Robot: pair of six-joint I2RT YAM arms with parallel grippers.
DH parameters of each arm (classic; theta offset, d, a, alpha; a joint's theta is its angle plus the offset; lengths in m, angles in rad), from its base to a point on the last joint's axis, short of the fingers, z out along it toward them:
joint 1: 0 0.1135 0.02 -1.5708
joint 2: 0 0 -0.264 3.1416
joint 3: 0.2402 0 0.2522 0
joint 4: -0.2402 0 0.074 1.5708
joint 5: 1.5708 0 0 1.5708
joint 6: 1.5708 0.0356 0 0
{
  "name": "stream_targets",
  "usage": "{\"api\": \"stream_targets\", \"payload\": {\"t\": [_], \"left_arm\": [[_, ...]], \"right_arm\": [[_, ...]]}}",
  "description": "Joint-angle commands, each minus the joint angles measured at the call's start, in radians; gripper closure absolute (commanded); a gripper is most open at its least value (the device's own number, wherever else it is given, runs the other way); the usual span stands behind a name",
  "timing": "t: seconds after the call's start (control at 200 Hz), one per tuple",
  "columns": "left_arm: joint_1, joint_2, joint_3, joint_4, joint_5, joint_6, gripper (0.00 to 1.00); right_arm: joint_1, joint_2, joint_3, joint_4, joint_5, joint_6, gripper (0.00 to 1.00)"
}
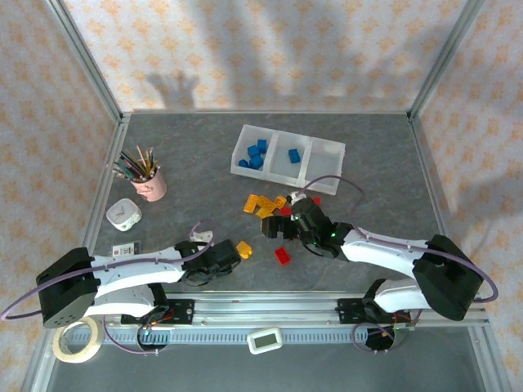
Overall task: Sort the legos into containers by color
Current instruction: Pick up the lego from the middle-left of the table.
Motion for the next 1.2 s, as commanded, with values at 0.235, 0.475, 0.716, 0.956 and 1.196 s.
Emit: {"api": "stream_targets", "payload": {"t": [0.235, 0.475, 0.716, 0.956, 1.196], "left_arm": [[-0.005, 0.056, 0.028, 0.014, -0.072, 0.019, 0.53], [-0.005, 0.046, 0.046, 0.014, -0.086, 0.028, 0.73], [-0.005, 0.001, 0.137, -0.038, -0.148, 0.07, 0.87], [0.058, 0.015, 0.309, -0.008, -0.192, 0.242, 0.91], [0.203, 0.203, 0.574, 0.122, -0.195, 0.521, 0.9]], "right_arm": [[0.007, 0.006, 0.005, 0.02, 0.039, -0.007, 0.0], [0.007, -0.011, -0.001, 0.02, 0.05, -0.013, 0.0], [0.001, -0.031, 0.042, -0.03, 0.085, -0.024, 0.0], [-0.098, -0.088, 0.095, -0.127, 0.139, -0.019, 0.0], [-0.26, -0.105, 0.163, -0.231, 0.172, -0.026, 0.0]]}}
